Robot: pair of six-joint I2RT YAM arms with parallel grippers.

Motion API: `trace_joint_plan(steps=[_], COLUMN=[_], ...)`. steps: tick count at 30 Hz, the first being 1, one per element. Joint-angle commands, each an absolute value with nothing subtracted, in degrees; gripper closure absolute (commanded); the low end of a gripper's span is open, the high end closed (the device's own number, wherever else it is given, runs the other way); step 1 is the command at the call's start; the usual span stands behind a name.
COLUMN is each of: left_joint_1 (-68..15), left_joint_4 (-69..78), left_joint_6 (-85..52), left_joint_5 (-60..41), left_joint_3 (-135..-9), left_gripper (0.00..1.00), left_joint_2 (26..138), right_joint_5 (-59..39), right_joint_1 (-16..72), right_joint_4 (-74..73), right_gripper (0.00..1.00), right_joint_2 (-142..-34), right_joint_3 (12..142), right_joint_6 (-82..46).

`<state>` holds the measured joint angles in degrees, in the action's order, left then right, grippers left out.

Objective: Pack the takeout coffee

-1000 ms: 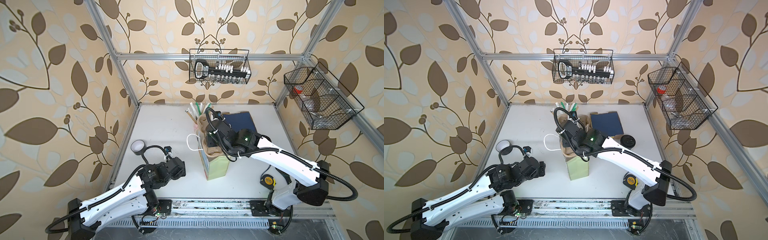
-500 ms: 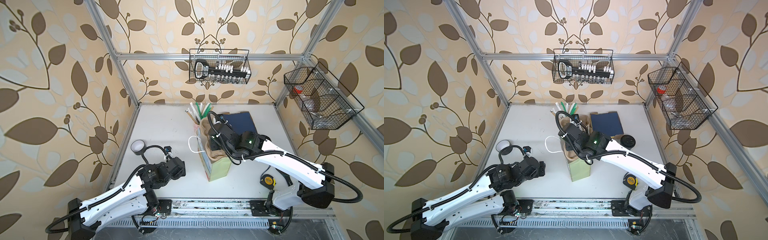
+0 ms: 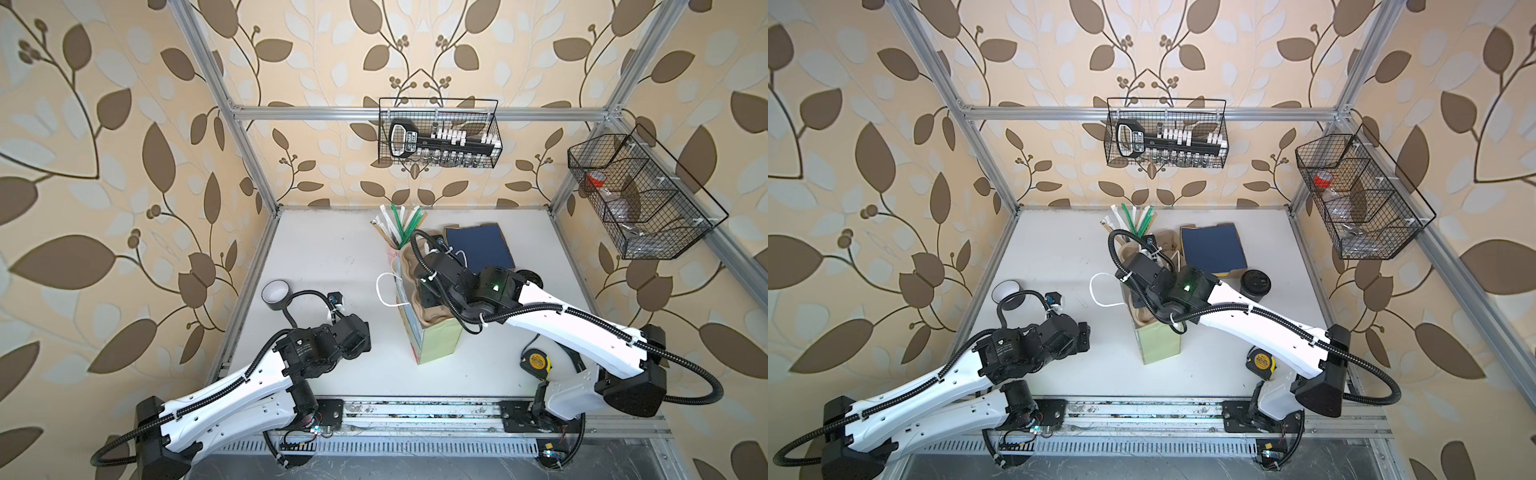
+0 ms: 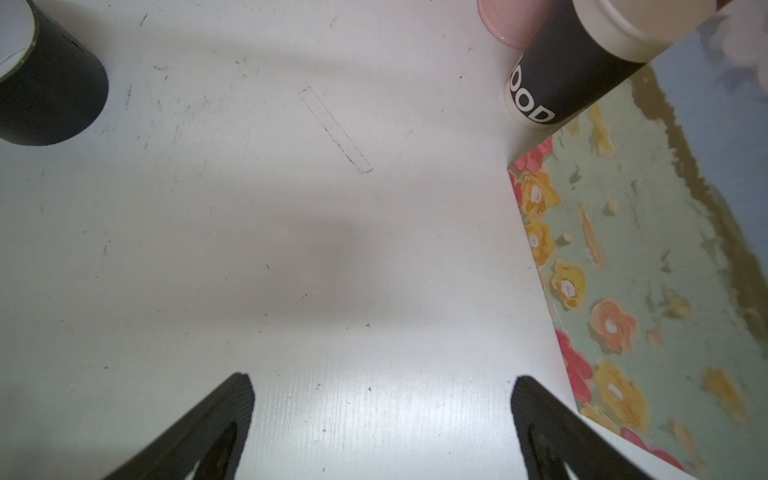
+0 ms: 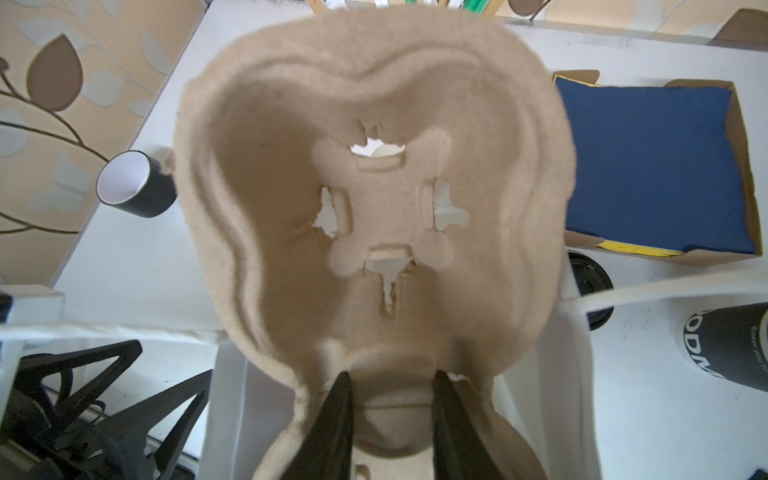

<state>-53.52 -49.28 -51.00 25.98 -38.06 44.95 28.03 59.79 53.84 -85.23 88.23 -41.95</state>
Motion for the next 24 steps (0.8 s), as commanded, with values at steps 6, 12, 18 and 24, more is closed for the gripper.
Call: trace_joint_plan(steps=[6,12,18,24], left_joint_1=[-52.91,-52.91,-52.91,-52.91], left_joint_4=[-49.43,-49.48,-49.48,-49.53], left_joint_6=[-51.24,-51.24,-51.24,-51.24], left_joint_5=[28.35,28.59,28.91,29.16], left_joint_3=[-37.89,-37.88,-37.91,-38.1], left_gripper=[0.01,0.01,0.01,0.01], left_joint_2=[44.91,45.02,45.08,45.44], right_joint_5=[29.0,29.75,31.33,31.23], right_joint_1=[60.2,61.16,62.31,62.39], right_joint_4=[53.51,54.77,58.09,57.97], right_gripper=[0.72,0.72,0.72,0.72], right_joint_2=[-84.01,-82.97,-82.68,-80.17], right_joint_3=[83.58,85.31,88.31,88.42], right_joint_6=[-42.5,-42.45,-42.23,-42.01])
